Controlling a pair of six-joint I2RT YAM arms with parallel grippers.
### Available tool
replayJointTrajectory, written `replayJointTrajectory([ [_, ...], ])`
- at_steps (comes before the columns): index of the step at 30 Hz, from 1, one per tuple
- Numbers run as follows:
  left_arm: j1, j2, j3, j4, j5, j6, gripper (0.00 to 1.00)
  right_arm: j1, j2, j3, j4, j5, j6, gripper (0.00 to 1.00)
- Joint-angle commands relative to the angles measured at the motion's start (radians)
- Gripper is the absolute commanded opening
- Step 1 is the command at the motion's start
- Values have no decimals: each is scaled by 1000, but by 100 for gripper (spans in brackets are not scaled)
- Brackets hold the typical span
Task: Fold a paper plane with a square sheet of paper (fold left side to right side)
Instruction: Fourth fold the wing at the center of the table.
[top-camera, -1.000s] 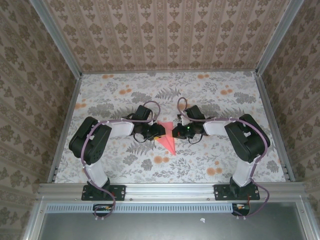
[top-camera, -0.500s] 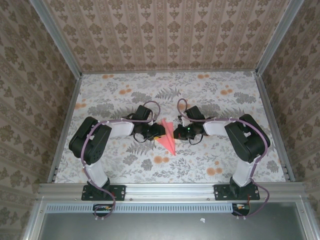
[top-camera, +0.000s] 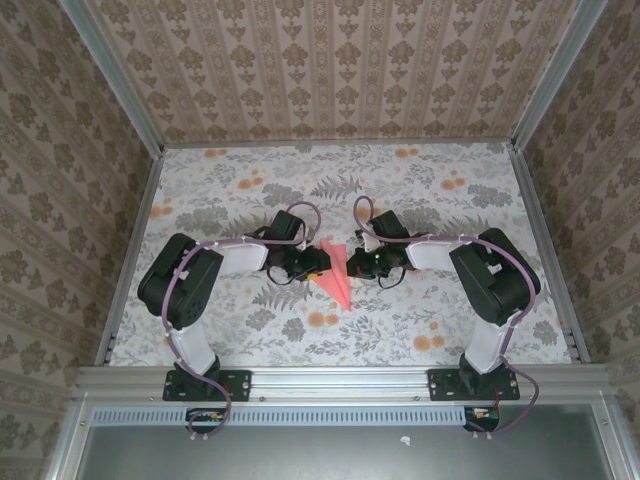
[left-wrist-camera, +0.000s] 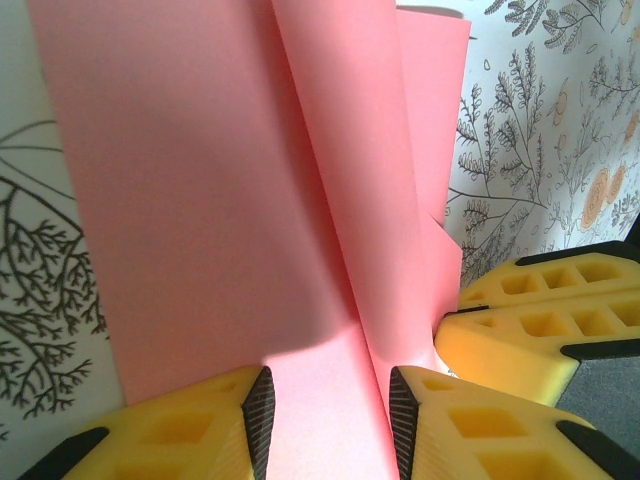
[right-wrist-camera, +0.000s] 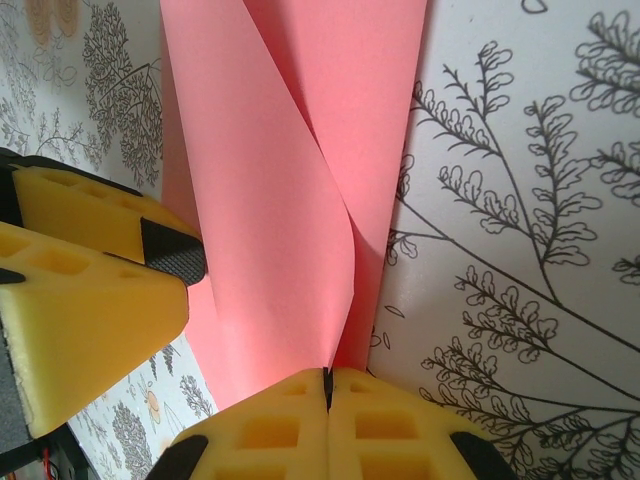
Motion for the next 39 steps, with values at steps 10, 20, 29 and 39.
replayJointTrajectory([
  [10,-5,19,20,-36,-20,29,39,17,43,48,-46,27,-29,0],
  [20,-5,17,19,-40,-22,30,39,17,13,21,-55,49,-32,0],
  [29,-5,1,24,-41,-15,39,40,24,49,41,-88,68,-40,0],
  [39,14,-117,96,-112,19,87,31,27,49,35,-153,115,-60,0],
])
